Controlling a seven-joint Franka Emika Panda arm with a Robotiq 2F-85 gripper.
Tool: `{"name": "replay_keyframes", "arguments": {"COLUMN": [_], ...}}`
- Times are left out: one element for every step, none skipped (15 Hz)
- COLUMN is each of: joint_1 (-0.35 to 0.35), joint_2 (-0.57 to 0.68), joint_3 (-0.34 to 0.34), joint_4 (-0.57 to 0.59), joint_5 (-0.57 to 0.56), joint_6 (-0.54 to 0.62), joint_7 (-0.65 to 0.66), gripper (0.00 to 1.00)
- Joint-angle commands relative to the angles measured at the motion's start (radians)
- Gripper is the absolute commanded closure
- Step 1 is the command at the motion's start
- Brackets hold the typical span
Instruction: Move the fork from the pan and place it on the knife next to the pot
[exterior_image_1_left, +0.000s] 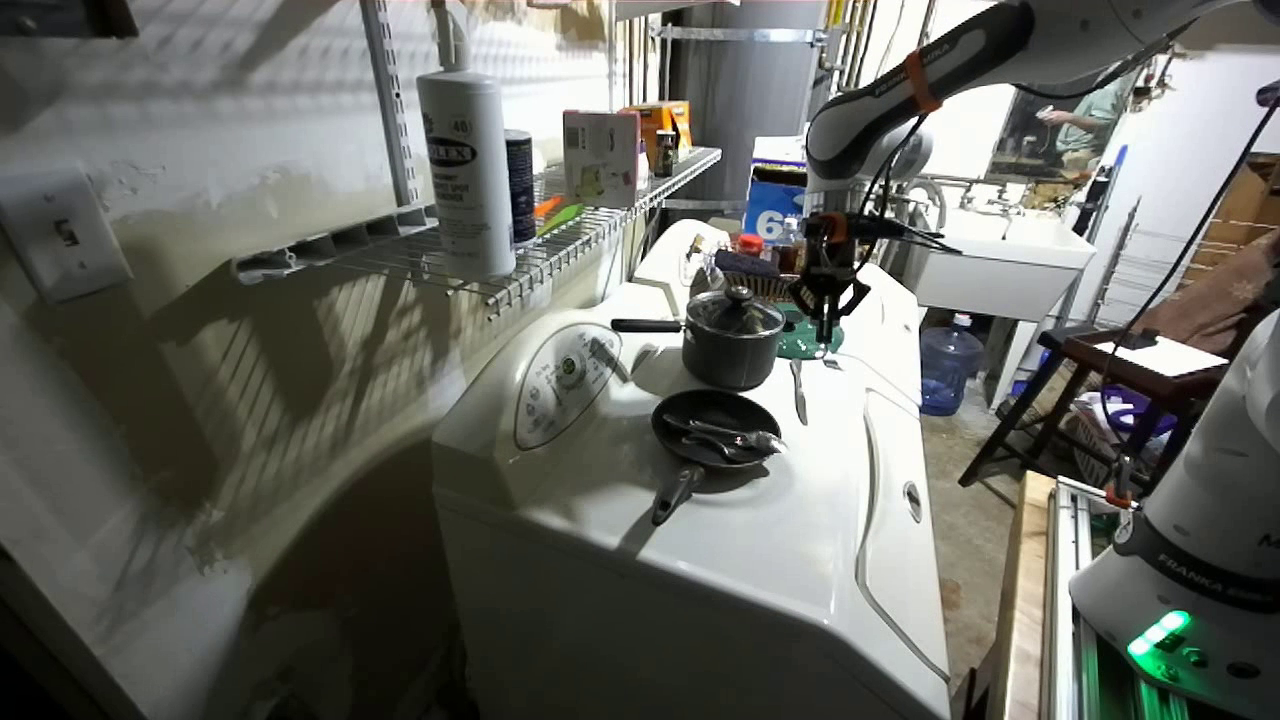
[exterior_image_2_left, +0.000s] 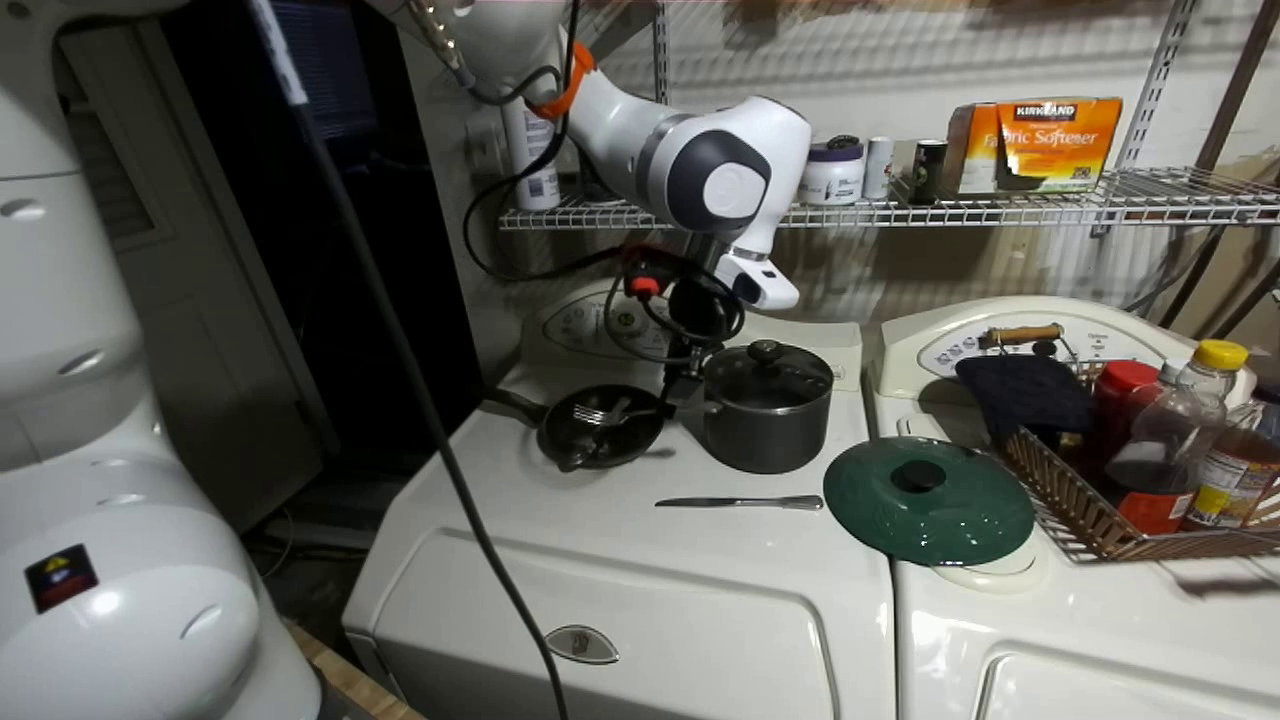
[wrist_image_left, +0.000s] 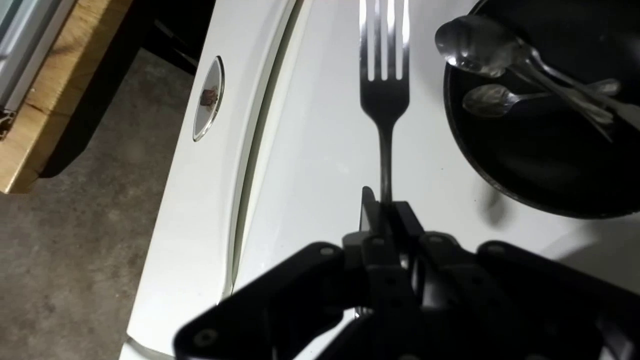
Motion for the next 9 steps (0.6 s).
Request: {"name": "replay_keyframes", "arguments": {"joint_1": [-0.029,-0.035,-0.041,-0.045,-0.048,-0.051,-0.053,-0.056,-0.057], "joint_2": [0.054,0.067,0.088,0.109,0.131,0.156,0.178,0.201,0.222], "joint_3": [-0.019,-0.023,-0.026,-0.027,-0.028,-0.029,-0.03,-0.028,-0.029], "joint_4": [0.032,0.039,0.05,0.063,0.075,0.093,0.106,0.122,0.135], "joint_5": [0.047,0.052,0.063,0.066,0.072,0.08,0.085,0.097,0.101], "joint_6": [0.008,0.013,0.015,0.021,0.031,0.035,0.046,0.052,0.062], "joint_7": [-0.038,-0.044,-0.054,-0.062,-0.066,-0.07,-0.069,-0.072,-0.066], "gripper": [0.97,0.97,0.97,0.97,0.97,0.97,0.97,0.97,0.98]}}
